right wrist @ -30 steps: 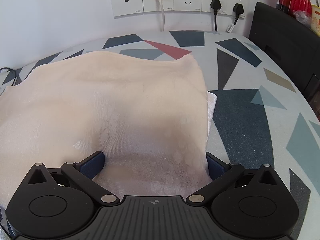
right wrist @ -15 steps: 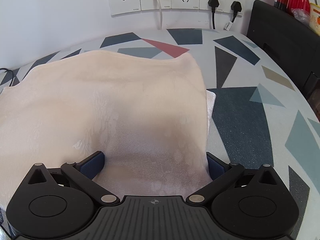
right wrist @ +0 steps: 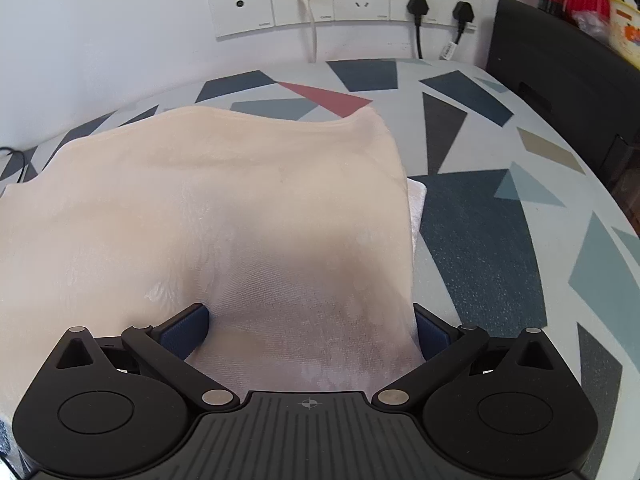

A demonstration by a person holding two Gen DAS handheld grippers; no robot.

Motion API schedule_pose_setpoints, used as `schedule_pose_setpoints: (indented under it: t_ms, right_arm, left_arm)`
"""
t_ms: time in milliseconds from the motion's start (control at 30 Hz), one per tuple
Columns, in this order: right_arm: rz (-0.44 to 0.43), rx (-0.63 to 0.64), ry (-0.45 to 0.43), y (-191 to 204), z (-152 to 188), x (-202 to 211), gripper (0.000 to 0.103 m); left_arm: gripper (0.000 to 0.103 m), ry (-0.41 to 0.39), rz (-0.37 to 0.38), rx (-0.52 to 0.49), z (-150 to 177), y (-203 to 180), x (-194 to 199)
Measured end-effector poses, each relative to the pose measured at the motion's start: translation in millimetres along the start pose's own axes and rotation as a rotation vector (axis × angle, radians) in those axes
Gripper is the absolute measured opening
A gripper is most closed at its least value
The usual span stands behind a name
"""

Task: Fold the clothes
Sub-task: 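Press the folded jacket bundle flat with both open grippers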

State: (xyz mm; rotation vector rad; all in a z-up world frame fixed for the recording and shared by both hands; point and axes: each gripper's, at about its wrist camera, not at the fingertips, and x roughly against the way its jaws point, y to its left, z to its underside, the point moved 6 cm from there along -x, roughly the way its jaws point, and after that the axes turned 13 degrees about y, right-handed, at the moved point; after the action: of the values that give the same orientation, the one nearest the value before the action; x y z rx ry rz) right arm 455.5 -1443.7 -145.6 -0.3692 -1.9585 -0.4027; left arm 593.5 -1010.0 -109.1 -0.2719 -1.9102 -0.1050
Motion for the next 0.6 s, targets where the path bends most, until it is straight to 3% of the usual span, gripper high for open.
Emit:
schedule_pose_setpoints:
  t_ms: [100,233,467,600]
  right_arm:
    - [-0.022,-0.023,-0.007,-7.7,1.9,8.8,0.102]
    - [-0.052,-0.054,-0.015,-17.9,4.4,20.6,0.102]
    - [-0.106,-0.106,-0.031,-34.9,5.6,39.1,0.102]
    - [-0.14,-0.137,-0.045,-35.4,-11.1,34.2,0.102]
  left_arm:
    - [0.103,0.013,0.003,0.046,12.0,19.4,11.5]
    - [0.103,0.033,0.087,0.132,17.0,46.6,17.1]
    - [0.103,0.018,0.228,0.193,-11.1,46.1,13.2]
    - [0.103,-0.02,0.17,0.152,-30.9,26.8,-0.6]
